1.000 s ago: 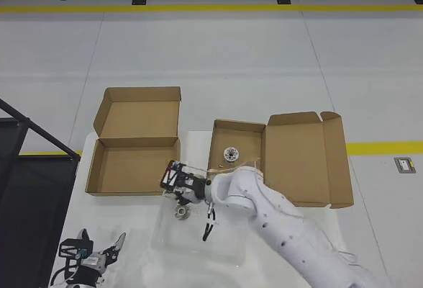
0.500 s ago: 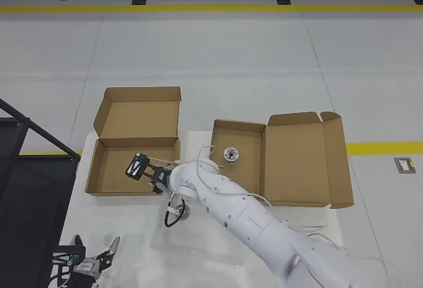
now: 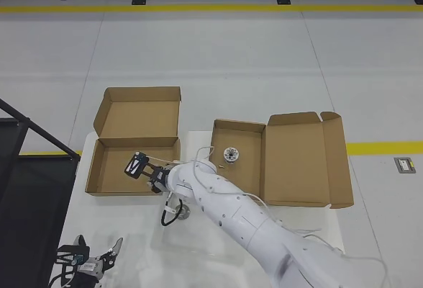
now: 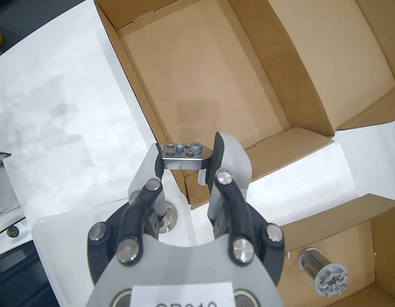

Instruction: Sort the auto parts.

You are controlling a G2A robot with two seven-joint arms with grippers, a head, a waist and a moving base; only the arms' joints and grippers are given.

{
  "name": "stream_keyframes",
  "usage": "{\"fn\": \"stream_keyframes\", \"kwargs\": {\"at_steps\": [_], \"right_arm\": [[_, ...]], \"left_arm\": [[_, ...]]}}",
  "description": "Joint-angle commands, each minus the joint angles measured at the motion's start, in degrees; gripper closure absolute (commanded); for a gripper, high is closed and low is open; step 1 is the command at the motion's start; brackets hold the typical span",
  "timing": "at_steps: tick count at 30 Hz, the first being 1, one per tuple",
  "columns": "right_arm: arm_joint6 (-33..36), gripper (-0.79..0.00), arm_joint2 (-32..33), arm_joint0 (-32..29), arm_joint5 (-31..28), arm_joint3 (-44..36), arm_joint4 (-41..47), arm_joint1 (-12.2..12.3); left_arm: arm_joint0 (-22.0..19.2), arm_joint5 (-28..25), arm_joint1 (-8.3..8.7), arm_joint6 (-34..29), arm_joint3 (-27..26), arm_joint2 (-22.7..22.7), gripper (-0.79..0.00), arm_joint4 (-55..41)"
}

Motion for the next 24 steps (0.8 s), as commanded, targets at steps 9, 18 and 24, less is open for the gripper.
{"fn": "stream_keyframes", "kwargs": {"at_steps": [9, 18, 24], "right_arm": [[0.30, 0.000, 0.74, -2.79, 5.96, 0.75, -0.39, -1.72], [-1.59, 0.000, 0.11, -3.46, 15.01, 7.15, -2.59, -5.36], [-5.94, 0.000, 0.23, -3.26, 16.61, 10.77, -3.65, -6.37]], "left_arm": [[-0.78, 0.19, -0.27, 0.18, -0.22, 1.05, -0.785, 1.60], [0.33, 2.23, -0.80, 1.03, 0.16, 1.93, -0.785, 1.41], [0.59, 2.84, -1.05, 1.18, -0.07, 2.12, -0.785, 1.67]]}}
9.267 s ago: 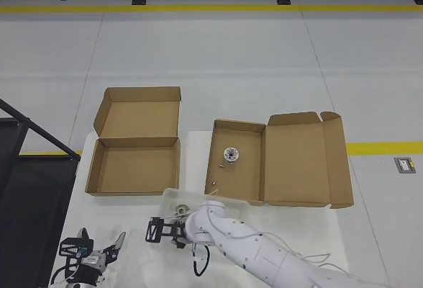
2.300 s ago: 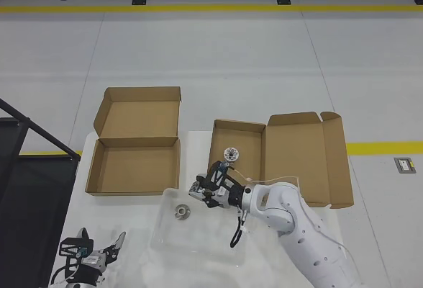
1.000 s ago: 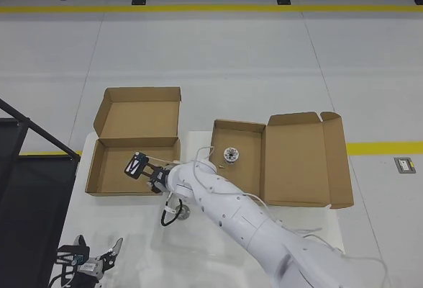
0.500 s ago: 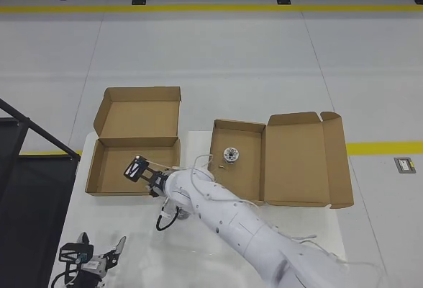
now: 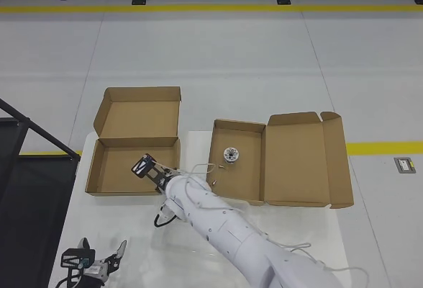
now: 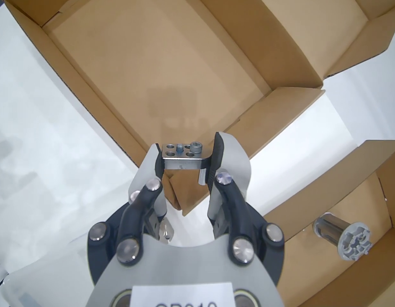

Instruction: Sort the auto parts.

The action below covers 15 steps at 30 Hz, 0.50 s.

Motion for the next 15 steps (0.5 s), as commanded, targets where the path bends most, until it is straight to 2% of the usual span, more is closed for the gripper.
{"fn": "stream_keyframes", "kwargs": {"at_steps": [1, 5, 6, 9, 15], "right_arm": [[-0.72, 0.000, 0.12, 0.10, -0.43, 0.92, 0.08, -0.04], [-0.82, 0.000, 0.15, 0.25, -1.77, 1.90, 0.14, -0.10], [-0.86, -0.169, 0.11, 0.25, -2.01, 2.08, 0.08, -0.11], [-1.21, -0.256, 0.17, 0.33, -2.75, 2.49, 0.25, -0.11], [-2.04, -0.274, 0.24, 0.54, -3.47, 2.85, 0.38, -0.10]], "left_arm": [[0.06, 0.13, -0.08, 0.04, -0.11, 0.08, -0.785, 0.10], [0.15, 0.51, -0.23, 0.08, -0.24, 0.18, -0.785, 0.31], [0.19, 0.54, -0.27, 0.00, -0.23, 0.21, -0.785, 0.35], [0.24, 0.65, -0.37, -0.04, -0.27, 0.25, -0.785, 0.53], [0.27, 0.87, -0.55, -0.19, -0.33, 0.17, -0.785, 0.81]]}}
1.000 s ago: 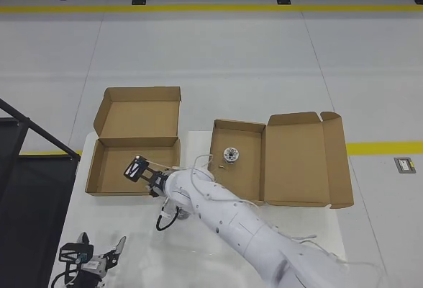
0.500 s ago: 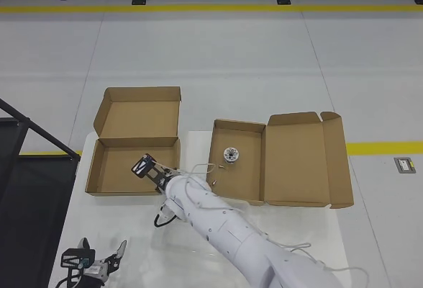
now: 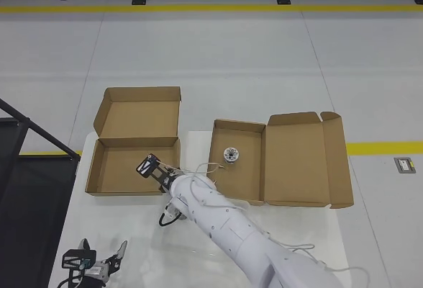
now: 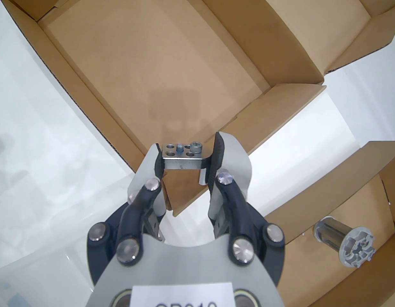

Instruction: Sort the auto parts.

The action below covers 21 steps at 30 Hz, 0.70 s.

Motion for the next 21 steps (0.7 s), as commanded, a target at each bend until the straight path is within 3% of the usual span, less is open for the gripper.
{"fn": "stream_keyframes", "kwargs": {"at_steps": [1, 10, 11, 13, 14, 21], "right_arm": [[-0.17, -0.299, 0.01, 0.07, -0.09, 0.08, 0.01, 0.00], [-1.42, -0.339, 0.47, 0.34, -0.73, 0.29, 0.77, 0.06], [-1.50, -0.376, 0.48, 0.39, -0.76, 0.30, 0.75, 0.06], [-1.58, -0.526, 0.52, 0.39, -0.77, 0.30, 0.78, 0.06], [-1.62, -0.554, 0.56, 0.40, -0.78, 0.31, 0.85, 0.06], [-3.83, -0.603, 1.06, 0.54, -1.87, 0.06, 1.51, 0.16]], "left_arm": [[0.00, 0.08, -0.07, -0.06, -0.05, -0.03, -0.785, 0.02], [-0.27, -0.50, -0.26, -0.55, -0.15, -0.34, -0.785, 0.37], [-0.29, -0.58, -0.28, -0.64, -0.16, -0.39, -0.785, 0.35], [-0.32, -0.80, -0.31, -0.73, -0.18, -0.49, -0.785, 0.47], [-0.34, -0.87, -0.33, -0.75, -0.17, -0.54, -0.785, 0.48], [-0.49, -1.10, -0.47, -0.91, -0.02, -0.92, -0.785, 0.55]]}}
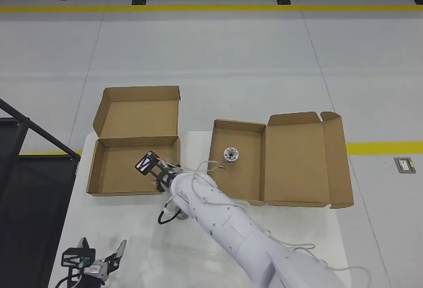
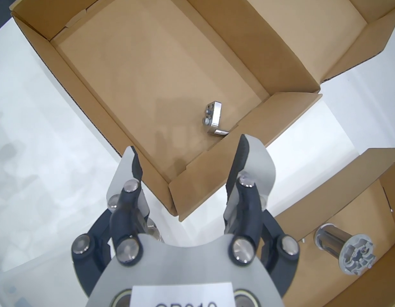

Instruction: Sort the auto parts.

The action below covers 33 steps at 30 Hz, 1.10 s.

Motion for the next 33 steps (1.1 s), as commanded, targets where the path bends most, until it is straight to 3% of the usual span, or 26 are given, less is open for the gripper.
{"fn": "stream_keyframes", "kwargs": {"at_steps": [1, 9, 13, 19, 27, 33], "right_arm": [[-1.80, -0.613, 0.33, 0.13, -0.74, -0.05, 0.38, 0.09], [-13.85, -0.625, 1.84, 0.52, -9.56, -0.46, 0.98, 0.74], [-23.75, -0.785, 2.15, 0.74, -19.57, 0.21, -0.71, 1.99], [-38.36, -0.785, 0.78, 0.47, -29.46, -0.29, -7.90, 4.42], [-50.76, -0.785, -1.50, -0.91, -30.71, -3.17, -19.11, 7.85], [-60.61, -0.785, -1.84, -3.47, -26.21, -6.98, -26.22, 11.70]], "left_arm": [[-0.01, -0.13, -0.05, 0.05, 0.02, -0.05, -0.785, -0.09], [-0.09, -0.79, -0.17, 0.12, -0.04, -0.67, -0.785, -0.01], [-0.34, -1.04, -0.19, 1.14, -0.22, -1.93, -0.785, -0.75], [0.16, -5.12, -0.01, 4.01, -1.02, -4.38, -0.785, -2.11], [0.81, -13.27, 0.57, 6.22, -5.38, -6.67, -0.785, 0.76], [-2.10, -17.16, 1.12, 4.15, -9.26, -6.84, -0.785, 6.33]]}}
